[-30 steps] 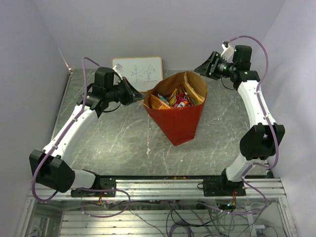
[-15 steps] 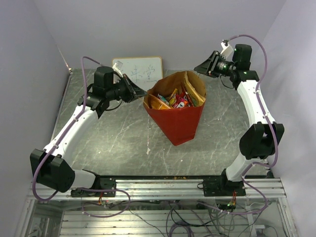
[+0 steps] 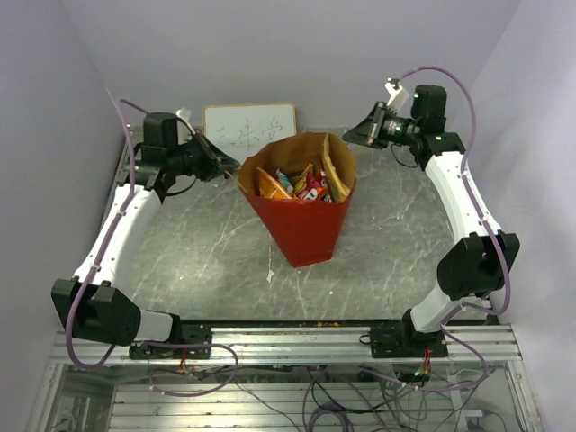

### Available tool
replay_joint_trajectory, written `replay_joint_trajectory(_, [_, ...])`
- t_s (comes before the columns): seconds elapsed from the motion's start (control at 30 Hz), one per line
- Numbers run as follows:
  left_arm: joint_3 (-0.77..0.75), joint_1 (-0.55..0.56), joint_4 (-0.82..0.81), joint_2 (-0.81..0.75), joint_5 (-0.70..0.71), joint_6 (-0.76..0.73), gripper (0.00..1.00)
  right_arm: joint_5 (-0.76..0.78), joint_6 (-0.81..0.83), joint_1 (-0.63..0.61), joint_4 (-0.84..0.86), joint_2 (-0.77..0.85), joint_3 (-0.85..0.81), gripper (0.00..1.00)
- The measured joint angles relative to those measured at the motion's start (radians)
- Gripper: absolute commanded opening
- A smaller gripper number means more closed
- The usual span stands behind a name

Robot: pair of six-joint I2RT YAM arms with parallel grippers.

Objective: Take the snacks out of the paper bag

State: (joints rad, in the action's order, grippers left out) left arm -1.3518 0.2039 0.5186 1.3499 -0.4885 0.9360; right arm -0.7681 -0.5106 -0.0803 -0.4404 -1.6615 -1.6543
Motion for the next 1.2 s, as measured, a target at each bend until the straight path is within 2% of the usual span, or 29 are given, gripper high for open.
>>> replay_joint_trajectory(0.2, [-0.064, -0.148, 0.141, 0.001, -0.013, -0.047, 0.07, 0.035, 0.009, -0.212, -0.031, 0.029, 0.0, 0.0])
replay_joint_trajectory(0.4, [-0.262, -0.273, 0.354, 0.047, 0.004, -0.146, 0.07, 0.064, -0.051, -0.434, 0.01, 0.016, -0.006, 0.0])
replay_joint_trajectory(0.53, [-0.375, -0.367, 0.439, 0.081, 0.022, -0.192, 0.07, 0.081, -0.082, -0.533, 0.032, -0.047, -0.061, 0.0])
replay_joint_trajectory(0.7, [-0.447, -0.449, 0.503, 0.092, 0.043, -0.222, 0.07, 0.08, -0.14, -0.593, 0.082, -0.108, -0.071, 0.0])
replay_joint_trajectory(0.83, [-0.436, -0.467, 0.481, 0.096, 0.019, -0.212, 0.07, 0.084, -0.171, -0.592, 0.145, -0.099, 0.013, 0.0])
replay_joint_trajectory(0.87, [-0.382, -0.467, 0.43, 0.097, -0.041, -0.186, 0.07, 0.085, -0.18, -0.588, 0.147, -0.084, 0.088, 0.0])
replay_joint_trajectory(0.97, [-0.335, -0.457, 0.365, 0.099, -0.089, -0.167, 0.07, 0.093, -0.181, -0.586, 0.171, -0.052, 0.16, 0.01])
replay_joint_trajectory(1.07, [-0.284, -0.429, 0.309, 0.099, -0.13, -0.15, 0.07, 0.115, -0.175, -0.581, 0.134, 0.033, 0.273, 0.01])
replay_joint_trajectory(1.2, [-0.212, -0.364, 0.201, 0.069, -0.159, -0.108, 0.07, 0.166, -0.145, -0.573, 0.082, 0.109, 0.321, 0.02])
